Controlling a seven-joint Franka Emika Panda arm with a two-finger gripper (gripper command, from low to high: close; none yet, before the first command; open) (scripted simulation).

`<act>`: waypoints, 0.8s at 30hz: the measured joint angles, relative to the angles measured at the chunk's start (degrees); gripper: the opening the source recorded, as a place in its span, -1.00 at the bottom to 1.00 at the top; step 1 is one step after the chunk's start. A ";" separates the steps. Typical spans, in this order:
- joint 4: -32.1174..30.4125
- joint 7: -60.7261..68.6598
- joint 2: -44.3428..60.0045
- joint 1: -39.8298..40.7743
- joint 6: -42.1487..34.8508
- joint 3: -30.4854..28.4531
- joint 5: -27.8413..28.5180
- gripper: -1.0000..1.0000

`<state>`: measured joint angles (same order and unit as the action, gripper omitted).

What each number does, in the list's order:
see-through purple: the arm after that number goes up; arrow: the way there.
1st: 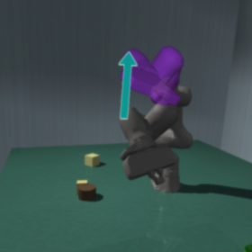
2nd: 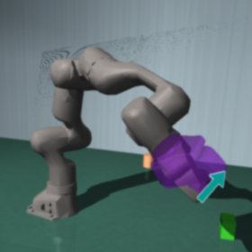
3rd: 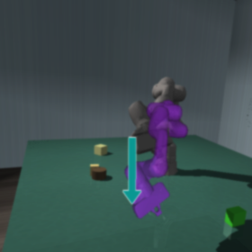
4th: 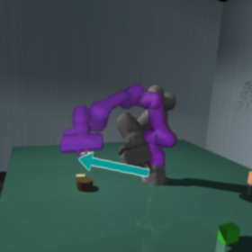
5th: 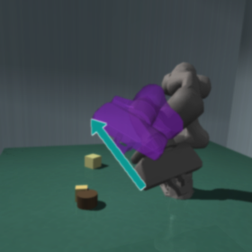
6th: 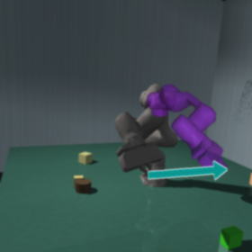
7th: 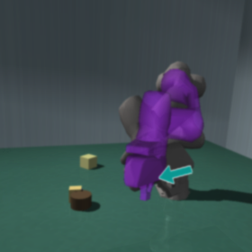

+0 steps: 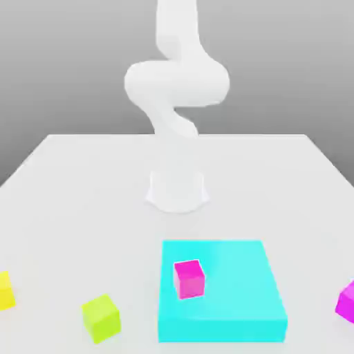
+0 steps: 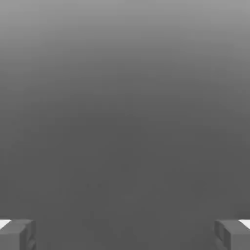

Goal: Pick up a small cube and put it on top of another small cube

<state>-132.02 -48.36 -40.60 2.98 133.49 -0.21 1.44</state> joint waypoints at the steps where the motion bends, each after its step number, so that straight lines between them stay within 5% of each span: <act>1: -0.10 -1.06 2.26 1.28 0.73 -0.13 0.58 0.00; 14: -1.34 -11.68 29.41 13.66 9.55 -6.06 4.75 0.00; 24: -2.41 -12.35 50.30 23.14 16.64 -10.56 -2.63 0.00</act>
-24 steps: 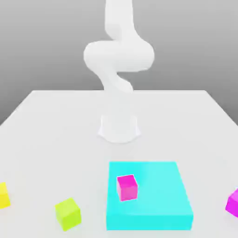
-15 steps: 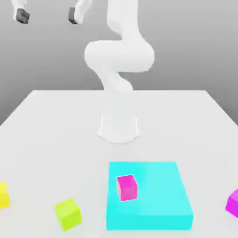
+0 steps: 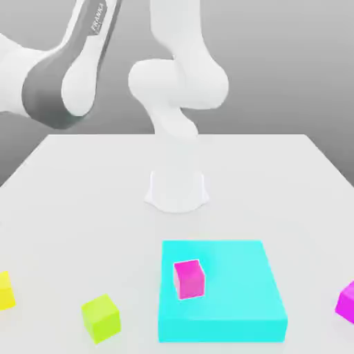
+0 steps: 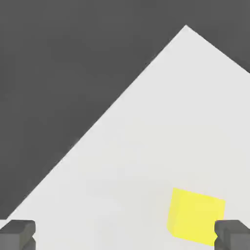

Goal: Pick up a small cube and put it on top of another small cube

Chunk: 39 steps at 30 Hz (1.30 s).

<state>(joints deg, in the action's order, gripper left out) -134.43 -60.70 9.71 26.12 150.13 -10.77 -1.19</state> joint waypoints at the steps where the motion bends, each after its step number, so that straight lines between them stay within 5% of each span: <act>1: -0.09 0.38 2.10 0.98 0.67 -0.10 -1.36 0.00; 8: 1.35 3.90 16.67 6.73 8.88 2.69 -8.84 0.00; 9: 1.63 4.22 18.01 7.04 9.89 3.08 -9.28 -1.00; 21: -0.13 1.75 9.58 4.81 3.31 1.30 -5.96 -1.00; 39: 0.94 -6.89 5.39 -25.11 -2.24 21.82 5.04 -1.00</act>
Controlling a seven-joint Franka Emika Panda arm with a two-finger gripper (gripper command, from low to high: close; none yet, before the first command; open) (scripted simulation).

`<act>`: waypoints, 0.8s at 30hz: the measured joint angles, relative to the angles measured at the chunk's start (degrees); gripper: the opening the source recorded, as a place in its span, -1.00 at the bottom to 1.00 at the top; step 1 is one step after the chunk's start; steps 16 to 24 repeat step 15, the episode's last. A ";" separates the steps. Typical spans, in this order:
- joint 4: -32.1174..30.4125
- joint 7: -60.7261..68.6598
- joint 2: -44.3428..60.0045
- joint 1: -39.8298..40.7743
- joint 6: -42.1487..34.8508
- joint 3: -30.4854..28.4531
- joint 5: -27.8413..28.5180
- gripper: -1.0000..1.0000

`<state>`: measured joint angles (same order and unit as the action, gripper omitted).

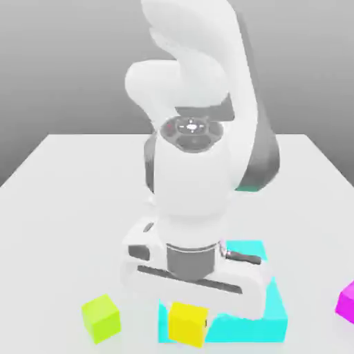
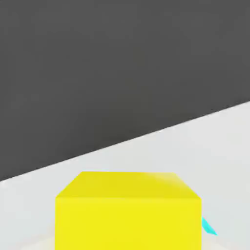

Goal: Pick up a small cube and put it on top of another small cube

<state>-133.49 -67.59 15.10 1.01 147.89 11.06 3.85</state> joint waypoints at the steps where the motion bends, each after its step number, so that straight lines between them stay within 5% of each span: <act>1: 0.04 -0.42 -0.18 -1.59 -0.27 1.21 0.53 -1.00; 8: 0.90 -4.01 -0.27 -13.79 -1.75 9.99 5.09 -1.00; 11: 2.08 -7.42 5.48 -18.77 2.37 8.77 9.88 -1.00; 12: 2.23 -8.24 7.03 -19.59 3.65 8.09 11.04 1.00; 24: 2.23 -8.24 7.03 -19.59 3.65 8.09 11.04 1.00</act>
